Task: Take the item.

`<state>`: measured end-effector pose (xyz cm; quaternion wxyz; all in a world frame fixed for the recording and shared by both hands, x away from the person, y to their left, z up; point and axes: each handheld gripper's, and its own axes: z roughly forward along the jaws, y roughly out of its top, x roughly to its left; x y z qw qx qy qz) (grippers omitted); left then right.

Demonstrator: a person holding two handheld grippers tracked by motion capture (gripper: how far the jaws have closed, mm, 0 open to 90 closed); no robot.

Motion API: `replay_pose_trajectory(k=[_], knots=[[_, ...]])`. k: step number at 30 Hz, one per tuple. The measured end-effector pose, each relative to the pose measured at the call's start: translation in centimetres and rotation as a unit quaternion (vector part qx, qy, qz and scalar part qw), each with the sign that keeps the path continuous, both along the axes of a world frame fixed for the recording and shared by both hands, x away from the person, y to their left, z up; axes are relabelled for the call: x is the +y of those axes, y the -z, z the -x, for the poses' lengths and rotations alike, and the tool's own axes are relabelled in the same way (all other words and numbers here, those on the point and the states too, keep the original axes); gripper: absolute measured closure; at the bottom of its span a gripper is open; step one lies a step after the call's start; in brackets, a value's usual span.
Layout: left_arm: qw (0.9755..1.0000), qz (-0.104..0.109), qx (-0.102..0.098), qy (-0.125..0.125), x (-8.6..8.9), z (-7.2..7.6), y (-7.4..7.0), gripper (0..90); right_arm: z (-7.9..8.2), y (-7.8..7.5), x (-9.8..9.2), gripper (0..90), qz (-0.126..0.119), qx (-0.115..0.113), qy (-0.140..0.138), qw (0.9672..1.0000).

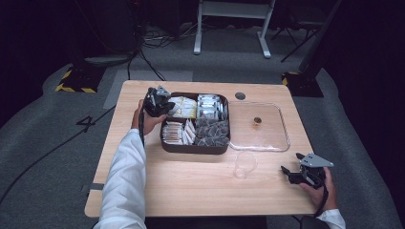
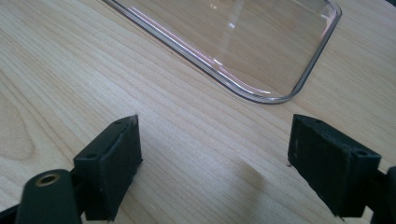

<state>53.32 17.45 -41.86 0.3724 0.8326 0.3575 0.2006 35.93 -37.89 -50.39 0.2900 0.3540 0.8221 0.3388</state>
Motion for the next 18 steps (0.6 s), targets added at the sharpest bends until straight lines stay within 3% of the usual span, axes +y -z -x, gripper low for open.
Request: replay_pose_trajectory(k=[9,12,13,18], knots=[[0.9995,0.021,-0.017,0.015,0.3,1.6,-1.5,89.8,0.0,0.0,0.0,17.6,-0.002,0.002,0.001,1.0000],[0.9990,0.035,-0.021,0.019,0.3,2.3,-2.0,89.8,0.0,0.0,0.0,17.6,-0.002,0.002,0.001,1.0000],[0.9981,0.051,-0.022,0.026,0.4,2.8,-2.1,89.8,0.0,0.0,0.0,17.6,-0.002,0.002,0.001,1.0000],[0.9972,0.054,-0.027,0.043,-0.2,4.1,-2.5,89.8,0.0,0.0,0.0,17.6,-0.002,0.002,0.001,1.0000]])
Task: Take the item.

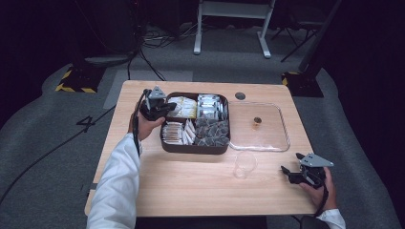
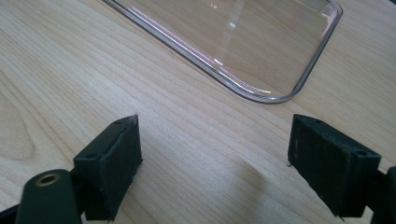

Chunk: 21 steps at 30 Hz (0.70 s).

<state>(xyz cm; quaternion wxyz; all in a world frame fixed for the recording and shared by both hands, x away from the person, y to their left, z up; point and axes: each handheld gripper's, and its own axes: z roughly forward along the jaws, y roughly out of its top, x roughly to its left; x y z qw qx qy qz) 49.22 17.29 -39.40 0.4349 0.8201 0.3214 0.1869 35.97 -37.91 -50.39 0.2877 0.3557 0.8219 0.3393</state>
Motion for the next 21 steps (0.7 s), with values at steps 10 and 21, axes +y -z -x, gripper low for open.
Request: replay_pose_trajectory(k=[10,21], knots=[[0.9988,0.026,-0.019,0.036,-0.9,3.0,-2.0,89.8,0.0,0.0,0.0,17.6,-0.003,0.002,0.001,1.0000],[0.9960,0.035,-0.030,0.077,-3.2,5.2,-3.2,89.8,-0.1,0.0,0.0,17.6,-0.004,0.003,0.001,1.0000]])
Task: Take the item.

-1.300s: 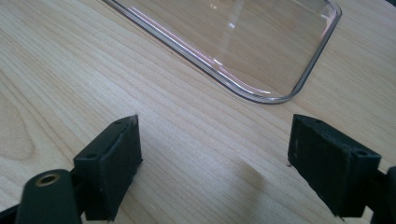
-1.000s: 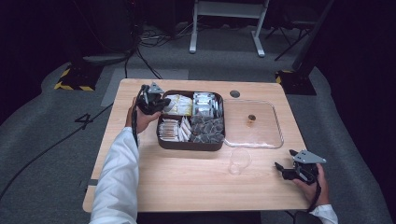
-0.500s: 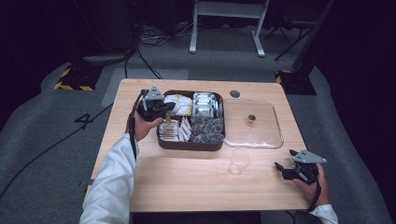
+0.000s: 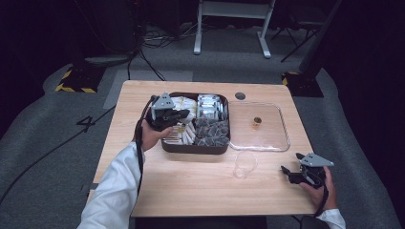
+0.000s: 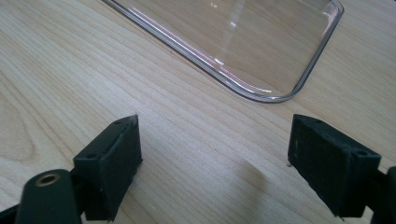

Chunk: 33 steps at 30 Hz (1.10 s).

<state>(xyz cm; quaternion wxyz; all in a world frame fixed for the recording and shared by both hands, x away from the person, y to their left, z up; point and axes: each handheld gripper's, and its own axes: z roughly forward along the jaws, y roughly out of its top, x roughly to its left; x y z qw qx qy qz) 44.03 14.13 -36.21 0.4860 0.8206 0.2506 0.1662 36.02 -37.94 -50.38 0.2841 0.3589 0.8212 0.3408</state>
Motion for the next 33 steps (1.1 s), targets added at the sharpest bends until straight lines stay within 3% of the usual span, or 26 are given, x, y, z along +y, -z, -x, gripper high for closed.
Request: replay_pose_trajectory(k=[16,25,33], knots=[[0.9974,0.014,0.001,0.071,-4.0,2.3,-0.4,89.8,0.0,0.0,0.0,17.6,0.000,-0.001,0.000,1.0000],[0.9924,0.011,-0.005,0.123,-7.3,3.5,-0.7,89.8,0.0,0.0,0.0,17.6,0.001,-0.001,0.000,1.0000],[0.9880,0.016,-0.005,0.153,-9.7,4.1,-0.7,89.8,0.0,0.0,0.0,17.6,0.000,-0.001,0.000,1.0000]])
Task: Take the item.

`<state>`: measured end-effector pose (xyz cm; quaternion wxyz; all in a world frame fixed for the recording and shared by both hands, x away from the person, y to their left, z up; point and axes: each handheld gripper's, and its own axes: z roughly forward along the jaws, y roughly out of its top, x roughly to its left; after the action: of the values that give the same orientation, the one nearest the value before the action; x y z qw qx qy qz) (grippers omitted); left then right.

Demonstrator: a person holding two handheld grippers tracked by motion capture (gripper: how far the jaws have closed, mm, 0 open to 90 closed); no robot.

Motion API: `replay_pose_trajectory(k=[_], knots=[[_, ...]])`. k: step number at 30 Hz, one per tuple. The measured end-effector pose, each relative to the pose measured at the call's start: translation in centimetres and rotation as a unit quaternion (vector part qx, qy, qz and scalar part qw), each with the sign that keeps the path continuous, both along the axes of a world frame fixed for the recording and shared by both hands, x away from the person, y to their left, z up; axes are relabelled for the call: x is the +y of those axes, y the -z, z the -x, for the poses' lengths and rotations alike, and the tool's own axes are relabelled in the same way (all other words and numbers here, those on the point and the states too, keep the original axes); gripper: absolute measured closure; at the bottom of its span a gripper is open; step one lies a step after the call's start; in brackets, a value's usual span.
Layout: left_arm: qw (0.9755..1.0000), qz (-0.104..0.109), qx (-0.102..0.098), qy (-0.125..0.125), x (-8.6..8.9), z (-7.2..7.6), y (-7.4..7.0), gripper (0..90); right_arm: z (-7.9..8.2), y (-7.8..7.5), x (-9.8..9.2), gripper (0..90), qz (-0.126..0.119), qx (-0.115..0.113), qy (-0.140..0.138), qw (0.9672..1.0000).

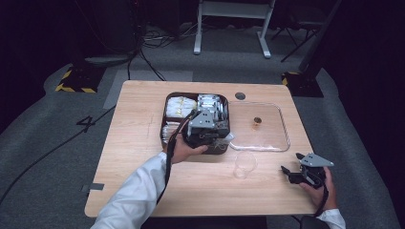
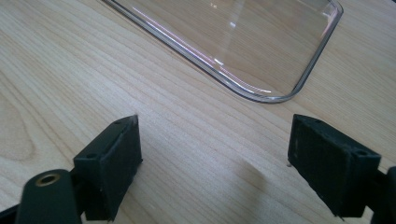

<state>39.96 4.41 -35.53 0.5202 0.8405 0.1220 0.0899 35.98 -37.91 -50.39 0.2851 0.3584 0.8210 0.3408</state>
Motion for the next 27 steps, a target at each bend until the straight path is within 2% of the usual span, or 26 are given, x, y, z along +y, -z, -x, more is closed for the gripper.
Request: replay_pose_trajectory(k=[9,18,24,27], knots=[[0.9993,0.006,0.004,0.036,-2.3,0.9,-0.4,89.7,0.0,0.0,0.0,17.6,0.000,0.000,0.000,1.0000],[0.9981,0.010,0.003,0.061,-4.1,1.6,-1.0,89.7,0.0,0.0,0.0,17.6,0.001,0.000,-0.001,1.0000],[0.9970,0.010,0.010,0.076,-5.2,1.8,-0.9,89.7,0.0,0.0,0.0,17.7,0.001,0.000,-0.001,1.0000],[0.9963,0.018,0.017,0.082,-5.6,1.9,-0.8,89.6,0.0,0.0,0.0,17.6,0.000,0.000,0.000,1.0000]])
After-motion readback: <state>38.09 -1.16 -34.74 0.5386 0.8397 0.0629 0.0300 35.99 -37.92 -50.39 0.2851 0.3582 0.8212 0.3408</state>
